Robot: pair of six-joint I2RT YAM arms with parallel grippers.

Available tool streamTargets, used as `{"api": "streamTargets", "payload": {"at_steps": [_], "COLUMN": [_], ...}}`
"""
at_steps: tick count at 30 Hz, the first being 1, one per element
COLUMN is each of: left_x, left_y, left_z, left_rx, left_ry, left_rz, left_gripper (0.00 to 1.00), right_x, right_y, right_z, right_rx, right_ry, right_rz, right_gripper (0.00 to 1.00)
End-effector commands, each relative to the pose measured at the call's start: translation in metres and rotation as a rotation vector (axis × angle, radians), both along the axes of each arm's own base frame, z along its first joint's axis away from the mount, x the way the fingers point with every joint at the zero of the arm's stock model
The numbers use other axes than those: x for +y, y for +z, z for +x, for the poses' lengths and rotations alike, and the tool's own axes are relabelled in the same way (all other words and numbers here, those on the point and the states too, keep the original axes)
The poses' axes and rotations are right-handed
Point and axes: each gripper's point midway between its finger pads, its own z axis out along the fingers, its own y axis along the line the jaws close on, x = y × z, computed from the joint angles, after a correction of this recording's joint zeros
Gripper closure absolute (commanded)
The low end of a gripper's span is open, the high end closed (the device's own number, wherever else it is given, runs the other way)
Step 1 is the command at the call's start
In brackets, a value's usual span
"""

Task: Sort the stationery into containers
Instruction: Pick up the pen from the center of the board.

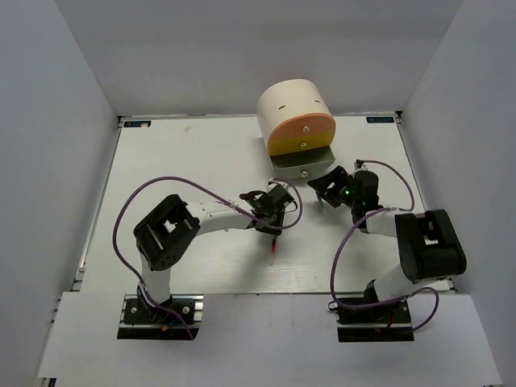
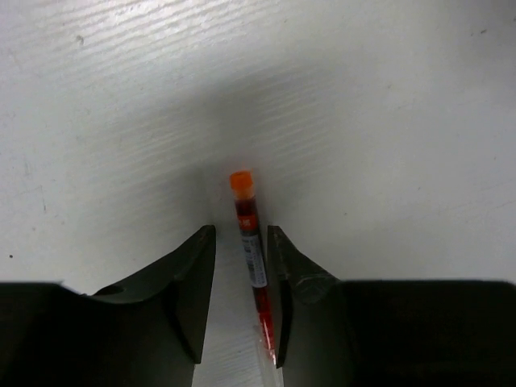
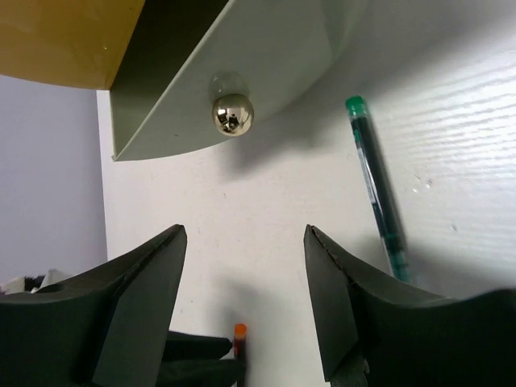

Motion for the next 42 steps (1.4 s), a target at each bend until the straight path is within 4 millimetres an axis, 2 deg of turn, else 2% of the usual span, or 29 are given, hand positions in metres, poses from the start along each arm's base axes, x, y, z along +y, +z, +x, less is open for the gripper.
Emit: {"api": "streamTargets", "payload": {"at_steps": [1, 2, 6, 8, 9, 10, 13, 18, 19, 21, 24, 26, 27, 28, 29, 32, 33, 34, 35, 36, 37, 39, 40, 42], "left_x": [-0.001, -0.006, -0.005, -0.007, -0.002, -0.006, -0.001, -0.001, -0.010, -0.017, -0.038, -0.052, -0.058, -0.061, -0.071, -0.080, -0.084, -0.083, -0.082, -0.086, -0.080, -0.081, -0.077, -0.076], "left_y": [0.002, 0.002, -0.003, -0.007, -0.012, -0.009, -0.015, 0.002, 0.020, 0.039, 0.089, 0.120, 0.144, 0.155, 0.176, 0.216, 0.229, 0.245, 0.249, 0.260, 0.265, 0.269, 0.282, 0.287], "left_z": [0.003, 0.001, -0.001, -0.003, -0.004, -0.007, -0.012, -0.008, -0.002, 0.003, 0.019, 0.029, 0.033, 0.037, 0.044, 0.055, 0.059, 0.068, 0.074, 0.081, 0.092, 0.104, 0.117, 0.127], "left_rx": [-0.013, -0.012, -0.004, 0.002, 0.013, 0.011, 0.019, -0.023, -0.059, -0.112, -0.200, -0.281, -0.333, -0.375, -0.428, -0.542, -0.580, -0.625, -0.668, -0.711, -0.750, -0.817, -0.895, -0.958], "left_ry": [0.003, -0.009, -0.012, -0.019, -0.016, -0.026, -0.032, -0.021, -0.017, -0.049, -0.068, -0.078, -0.089, -0.111, -0.113, -0.144, -0.153, -0.139, -0.149, -0.150, -0.122, -0.139, -0.118, -0.098], "left_rz": [0.063, 0.066, 0.117, 0.143, 0.177, 0.177, 0.211, 0.178, 0.120, 0.072, -0.100, -0.194, -0.244, -0.262, -0.320, -0.368, -0.388, -0.396, -0.365, -0.369, -0.343, -0.291, -0.267, -0.235], "left_gripper": [0.58, 0.59, 0.64, 0.70, 0.72, 0.76, 0.81, 1.00, 1.00, 1.00, 1.00, 1.00, 1.00, 1.00, 1.00, 1.00, 1.00, 1.00, 1.00, 1.00, 1.00, 1.00, 1.00, 1.00], "right_x": [-0.010, -0.014, -0.024, -0.030, -0.034, -0.035, -0.041, -0.040, -0.038, -0.038, -0.039, -0.038, -0.048, -0.049, -0.050, -0.052, -0.054, -0.055, -0.055, -0.056, -0.055, -0.056, -0.057, -0.058], "right_y": [0.014, 0.017, 0.026, 0.026, 0.028, 0.031, 0.037, 0.053, 0.055, 0.061, 0.067, 0.074, 0.078, 0.081, 0.083, 0.089, 0.091, 0.091, 0.093, 0.094, 0.095, 0.093, 0.093, 0.092], "right_z": [-0.007, -0.009, -0.013, -0.016, -0.016, -0.018, -0.020, -0.025, -0.028, -0.029, -0.032, -0.035, -0.032, -0.032, -0.032, -0.033, -0.032, -0.033, -0.034, -0.034, -0.036, -0.037, -0.038, -0.038], "right_rx": [-0.048, -0.056, -0.081, -0.086, -0.089, -0.098, -0.128, -0.226, -0.239, -0.280, -0.306, -0.341, -0.354, -0.370, -0.378, -0.405, -0.416, -0.423, -0.432, -0.447, -0.455, -0.457, -0.459, -0.465], "right_ry": [0.001, -0.009, -0.029, -0.040, -0.050, -0.053, -0.046, 0.061, 0.093, 0.149, 0.205, 0.223, 0.199, 0.197, 0.197, 0.202, 0.198, 0.200, 0.211, 0.223, 0.234, 0.240, 0.241, 0.243], "right_rz": [-0.001, 0.001, 0.006, 0.004, 0.005, 0.007, -0.005, -0.090, -0.098, -0.167, -0.213, -0.228, -0.237, -0.246, -0.245, -0.254, -0.259, -0.270, -0.270, -0.283, -0.286, -0.292, -0.294, -0.303], "right_gripper": [0.34, 0.34, 0.34, 0.34, 0.34, 0.34, 0.32, 0.32, 0.32, 0.32, 0.32, 0.37, 0.39, 0.41, 0.47, 0.64, 0.77, 0.84, 0.89, 1.00, 1.00, 1.00, 1.00, 1.00]}}
